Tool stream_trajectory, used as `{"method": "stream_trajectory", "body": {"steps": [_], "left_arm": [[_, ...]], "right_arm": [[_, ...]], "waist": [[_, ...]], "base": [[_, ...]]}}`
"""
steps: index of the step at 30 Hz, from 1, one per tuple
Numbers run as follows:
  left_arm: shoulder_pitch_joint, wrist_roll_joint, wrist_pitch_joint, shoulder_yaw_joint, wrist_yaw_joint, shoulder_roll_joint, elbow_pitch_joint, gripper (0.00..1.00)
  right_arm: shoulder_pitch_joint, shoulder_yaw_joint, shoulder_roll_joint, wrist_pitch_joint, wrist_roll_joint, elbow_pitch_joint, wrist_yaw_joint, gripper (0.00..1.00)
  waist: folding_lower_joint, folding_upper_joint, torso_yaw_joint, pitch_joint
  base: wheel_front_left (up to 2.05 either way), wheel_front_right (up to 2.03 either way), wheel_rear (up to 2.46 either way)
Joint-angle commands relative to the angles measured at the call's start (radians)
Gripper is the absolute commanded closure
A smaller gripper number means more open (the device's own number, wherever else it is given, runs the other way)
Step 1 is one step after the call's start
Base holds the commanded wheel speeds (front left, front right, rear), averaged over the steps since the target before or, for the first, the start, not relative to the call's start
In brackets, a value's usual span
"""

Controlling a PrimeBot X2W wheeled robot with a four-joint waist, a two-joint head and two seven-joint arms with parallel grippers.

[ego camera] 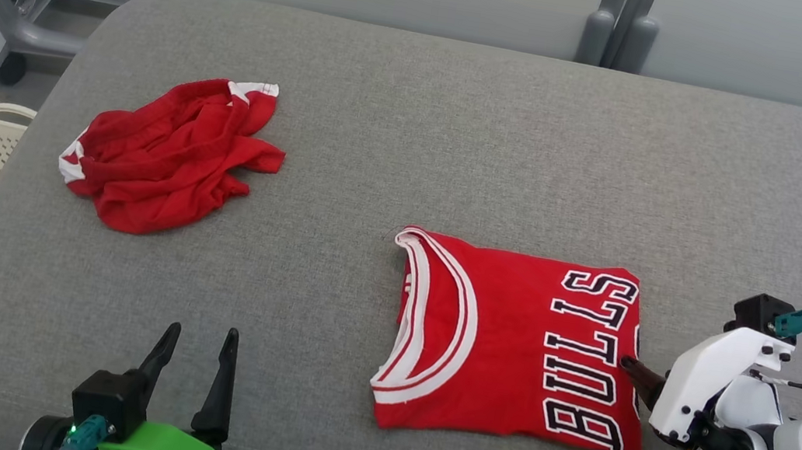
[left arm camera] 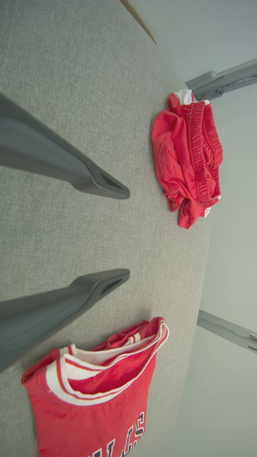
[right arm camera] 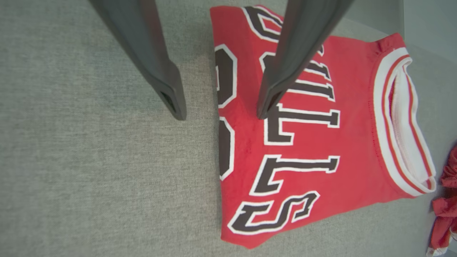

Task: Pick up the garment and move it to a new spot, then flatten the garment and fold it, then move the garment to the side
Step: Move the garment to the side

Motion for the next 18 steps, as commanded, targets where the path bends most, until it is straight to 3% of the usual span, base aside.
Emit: {"method": "stream_trajectory", "body": {"steps": [1,8,9,10,11,12,18], "left_arm": [[-0.02,0.004,0.001,0.0,-0.002,0.008,0.0,0.0],[-0.036,0.008,0.002,-0.013,-0.005,0.004,-0.004,0.0],[-0.039,0.008,0.002,-0.014,-0.005,0.003,-0.003,0.0],[-0.043,0.008,0.002,-0.014,-0.005,0.003,-0.003,0.0],[-0.048,0.008,0.001,-0.014,-0.006,0.002,-0.003,0.0],[-0.052,0.008,0.001,-0.014,-0.007,0.001,-0.002,0.0],[-0.06,0.005,-0.001,-0.007,-0.005,0.001,0.007,0.0]], "right_arm": [[-0.009,0.003,-0.002,-0.013,0.005,0.016,0.0,0.0],[-0.054,0.003,-0.002,-0.068,0.003,0.135,0.0,0.0],[-0.058,0.002,-0.001,-0.072,0.005,0.151,0.0,0.11],[-0.064,0.002,0.0,-0.073,0.008,0.166,0.0,0.53],[-0.069,0.005,0.0,-0.077,0.005,0.178,0.0,0.69],[-0.076,0.008,0.0,-0.081,0.002,0.19,0.0,0.98],[-0.098,0.021,0.002,-0.098,-0.02,0.225,-0.001,1.0]], "waist": [[0.0,0.0,0.014,0.014],[0.0,0.0,0.052,0.063],[0.0,0.0,0.054,0.069],[0.0,0.0,0.056,0.075],[0.0,0.0,0.058,0.08],[0.0,0.0,0.059,0.084],[0.0,0.0,0.058,0.086]], "base": [[0.0,0.0,0.0],[0.0,0.0,0.0],[0.0,0.0,0.0],[0.0,0.0,0.0],[0.0,0.0,0.0],[0.0,0.0,0.0],[0.0,0.0,0.0]]}}
